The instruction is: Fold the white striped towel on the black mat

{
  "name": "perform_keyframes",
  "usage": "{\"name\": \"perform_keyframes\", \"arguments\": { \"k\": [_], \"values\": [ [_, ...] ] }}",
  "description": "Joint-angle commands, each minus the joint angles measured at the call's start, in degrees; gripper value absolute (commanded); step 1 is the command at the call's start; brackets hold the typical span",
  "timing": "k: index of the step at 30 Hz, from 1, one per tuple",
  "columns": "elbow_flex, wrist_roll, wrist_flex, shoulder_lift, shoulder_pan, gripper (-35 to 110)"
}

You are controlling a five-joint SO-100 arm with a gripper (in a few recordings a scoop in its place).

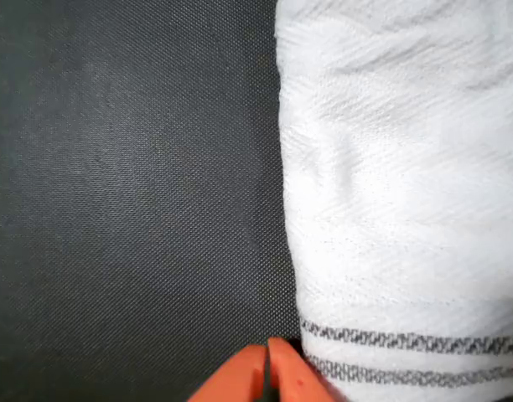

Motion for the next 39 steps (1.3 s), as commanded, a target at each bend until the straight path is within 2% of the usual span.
{"name": "perform_keyframes", "arguments": {
  "k": [1, 25, 34, 39],
  "values": [
    [1.23, -1.14, 0.97, 1.41, 0.62, 0],
    [1.23, -1.14, 0.97, 1.41, 0.62, 0],
    [1.23, -1.14, 0.97, 1.41, -4.66, 0],
    [1.23, -1.14, 0.97, 1.41, -2.64, 0]
  ]
}}
